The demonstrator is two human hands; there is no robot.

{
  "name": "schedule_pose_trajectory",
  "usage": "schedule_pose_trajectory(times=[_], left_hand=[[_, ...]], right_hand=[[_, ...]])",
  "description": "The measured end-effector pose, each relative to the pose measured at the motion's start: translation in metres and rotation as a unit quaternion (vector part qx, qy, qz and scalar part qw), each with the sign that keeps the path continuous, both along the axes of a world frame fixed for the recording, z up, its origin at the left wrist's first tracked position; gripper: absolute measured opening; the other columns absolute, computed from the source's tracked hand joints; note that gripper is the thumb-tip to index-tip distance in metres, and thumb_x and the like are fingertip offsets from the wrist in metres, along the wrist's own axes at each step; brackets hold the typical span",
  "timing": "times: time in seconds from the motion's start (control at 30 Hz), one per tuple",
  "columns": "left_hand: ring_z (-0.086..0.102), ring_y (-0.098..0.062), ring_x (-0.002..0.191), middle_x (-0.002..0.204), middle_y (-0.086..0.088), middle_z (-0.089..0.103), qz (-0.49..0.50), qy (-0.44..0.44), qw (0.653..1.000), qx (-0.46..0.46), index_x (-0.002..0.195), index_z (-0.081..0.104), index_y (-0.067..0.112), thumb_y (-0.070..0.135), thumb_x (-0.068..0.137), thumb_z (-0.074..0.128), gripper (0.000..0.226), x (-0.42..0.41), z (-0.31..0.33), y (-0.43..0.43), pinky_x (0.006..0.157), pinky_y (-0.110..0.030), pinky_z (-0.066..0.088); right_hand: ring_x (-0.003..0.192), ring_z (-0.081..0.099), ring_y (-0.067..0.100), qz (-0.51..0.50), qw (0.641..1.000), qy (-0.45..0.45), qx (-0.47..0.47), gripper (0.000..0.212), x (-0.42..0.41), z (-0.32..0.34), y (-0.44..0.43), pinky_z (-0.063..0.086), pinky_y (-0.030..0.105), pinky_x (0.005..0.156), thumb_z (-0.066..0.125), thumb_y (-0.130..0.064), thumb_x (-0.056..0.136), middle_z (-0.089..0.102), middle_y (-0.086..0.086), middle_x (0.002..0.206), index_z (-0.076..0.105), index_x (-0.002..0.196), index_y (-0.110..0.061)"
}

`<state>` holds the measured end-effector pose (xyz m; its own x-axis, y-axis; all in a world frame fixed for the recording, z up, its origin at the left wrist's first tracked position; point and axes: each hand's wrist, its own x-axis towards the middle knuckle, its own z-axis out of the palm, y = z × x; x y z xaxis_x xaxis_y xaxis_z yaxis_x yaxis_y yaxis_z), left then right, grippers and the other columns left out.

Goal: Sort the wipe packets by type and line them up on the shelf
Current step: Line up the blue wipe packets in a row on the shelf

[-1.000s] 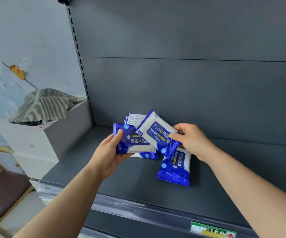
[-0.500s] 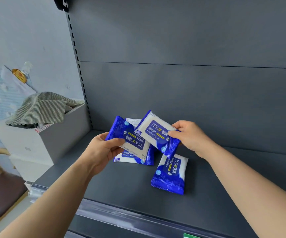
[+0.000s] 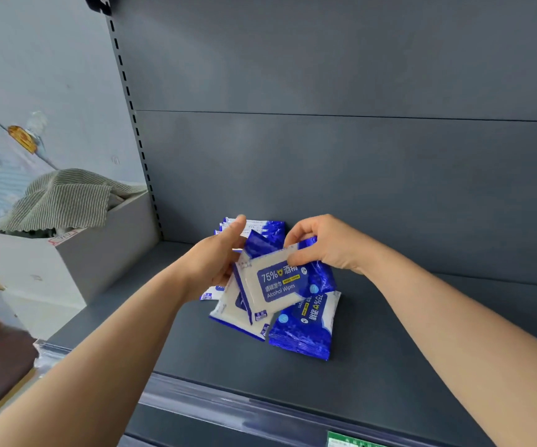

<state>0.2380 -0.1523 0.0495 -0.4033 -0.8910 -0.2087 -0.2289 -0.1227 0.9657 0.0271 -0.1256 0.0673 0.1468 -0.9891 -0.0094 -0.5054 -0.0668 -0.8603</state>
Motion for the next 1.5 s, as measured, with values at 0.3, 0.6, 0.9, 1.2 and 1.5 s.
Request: schedule_pose_trajectory(times=[0.3, 0.6, 0.9, 1.2, 1.5], left_hand=[[0.070, -0.027, 0.097, 0.109, -0.009, 0.072, -0.063, -0.017, 0.997, 0.031, 0.114, 0.059, 0.013, 0.028, 0.058, 0.088, 0.065, 0.033, -0.031, -0.003, 0.079, -0.039, 0.055], [0.071, -0.029, 0.093, 0.102, -0.013, 0.073, 0.088, 0.150, 0.982, -0.075, 0.112, 0.062, 0.008, 0.002, 0.070, 0.076, 0.045, 0.015, -0.036, -0.007, 0.074, -0.035, 0.060], [0.072, -0.023, 0.086, 0.102, -0.006, 0.073, 0.167, 0.061, 0.977, -0.119, 0.117, 0.052, 0.008, 0.018, 0.089, 0.065, 0.033, 0.038, -0.059, -0.021, 0.067, -0.034, 0.059], [0.072, -0.015, 0.079, 0.093, 0.006, 0.071, 0.091, -0.121, 0.983, -0.101, 0.103, 0.053, 0.020, 0.022, 0.066, 0.087, 0.050, 0.047, -0.082, -0.024, 0.068, -0.031, 0.058], [0.059, -0.022, 0.091, 0.113, -0.001, 0.060, 0.172, -0.179, 0.947, -0.202, 0.119, 0.039, 0.022, 0.019, 0.071, 0.081, 0.064, 0.034, -0.084, -0.048, 0.075, -0.034, 0.049]], right_hand=[[0.083, 0.070, 0.018, -0.061, 0.986, -0.152, -0.017, 0.027, -0.009, -0.014, -0.007, 0.056, 0.023, 0.060, 0.072, 0.001, 0.080, 0.069, 0.011, 0.105, 0.062, 0.101, -0.014], [0.085, 0.073, 0.019, -0.081, 0.991, -0.102, -0.014, 0.030, 0.006, -0.033, -0.016, 0.058, 0.040, 0.081, 0.081, -0.015, 0.074, 0.075, 0.005, 0.093, 0.066, 0.099, -0.009], [0.120, 0.051, 0.016, -0.037, 0.943, 0.296, 0.150, 0.101, -0.023, -0.043, 0.011, 0.042, 0.027, 0.095, 0.084, -0.050, 0.061, 0.048, -0.002, 0.137, 0.035, 0.144, -0.019], [0.081, 0.070, 0.015, -0.059, 0.976, 0.137, 0.159, 0.042, -0.031, -0.059, 0.009, 0.056, 0.030, 0.070, 0.088, -0.016, 0.063, 0.073, 0.002, 0.091, 0.055, 0.090, -0.014], [0.090, 0.069, 0.020, -0.143, 0.984, -0.091, 0.057, 0.065, -0.056, -0.037, 0.007, 0.057, 0.042, 0.081, 0.074, 0.014, 0.069, 0.072, 0.009, 0.101, 0.051, 0.120, -0.020]])
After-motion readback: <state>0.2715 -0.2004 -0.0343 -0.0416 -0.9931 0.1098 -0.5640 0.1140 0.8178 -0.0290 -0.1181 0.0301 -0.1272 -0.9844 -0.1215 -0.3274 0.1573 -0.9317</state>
